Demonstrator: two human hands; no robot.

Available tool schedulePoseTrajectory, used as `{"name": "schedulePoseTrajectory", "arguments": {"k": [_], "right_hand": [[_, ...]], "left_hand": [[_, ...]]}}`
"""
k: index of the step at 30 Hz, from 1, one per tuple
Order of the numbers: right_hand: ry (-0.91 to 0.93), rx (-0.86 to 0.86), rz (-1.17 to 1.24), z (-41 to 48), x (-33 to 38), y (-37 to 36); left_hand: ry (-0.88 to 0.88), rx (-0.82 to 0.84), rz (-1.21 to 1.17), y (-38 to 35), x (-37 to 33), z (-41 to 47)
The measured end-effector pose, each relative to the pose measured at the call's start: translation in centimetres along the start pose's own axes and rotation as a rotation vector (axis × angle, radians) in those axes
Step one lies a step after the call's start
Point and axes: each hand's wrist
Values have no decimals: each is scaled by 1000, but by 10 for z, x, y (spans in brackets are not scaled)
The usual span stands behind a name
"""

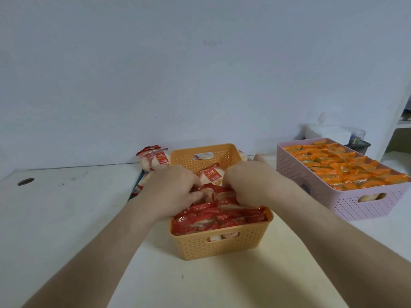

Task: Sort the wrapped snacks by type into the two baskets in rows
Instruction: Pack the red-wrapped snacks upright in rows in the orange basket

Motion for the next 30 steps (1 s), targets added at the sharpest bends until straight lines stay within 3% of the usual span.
{"name": "schedulePoseTrajectory", "arguments": {"k": [4, 7, 10, 14, 17, 19, 24, 27, 30], "right_hand": [[45, 360, 267, 2, -19, 22], [-27, 81, 440, 23, -33, 22], [-115, -60, 226, 45, -24, 11], [-111, 91, -59, 56, -4, -3], [-139, 107, -84, 58, -4, -9], [-136, 64, -33, 59, -6, -12], [-141, -145, 94, 61, -15, -12], [-126, -272, 111, 67, -17, -15], [-88, -231, 208, 77, -15, -16]], "left_hand": [[42, 135, -306, 3, 5, 2], [69, 78, -289, 2, 10, 17], [70, 72, -106, 6, 10, 43], [127, 328, 96, -9, 3, 75], [182, 466, 22, -26, 4, 89], [209, 371, 5, -27, 2, 91], [153, -141, 210, -3, 1, 66], [142, -176, 104, 9, 11, 43], [108, -114, 30, 14, 16, 20]]}}
Point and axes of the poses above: each hand's wrist, its own z-axis towards the middle knuckle, its own y-axis out of the back of the hand, x = y × z, and after that the axes turned 2 degrees about x, right-handed
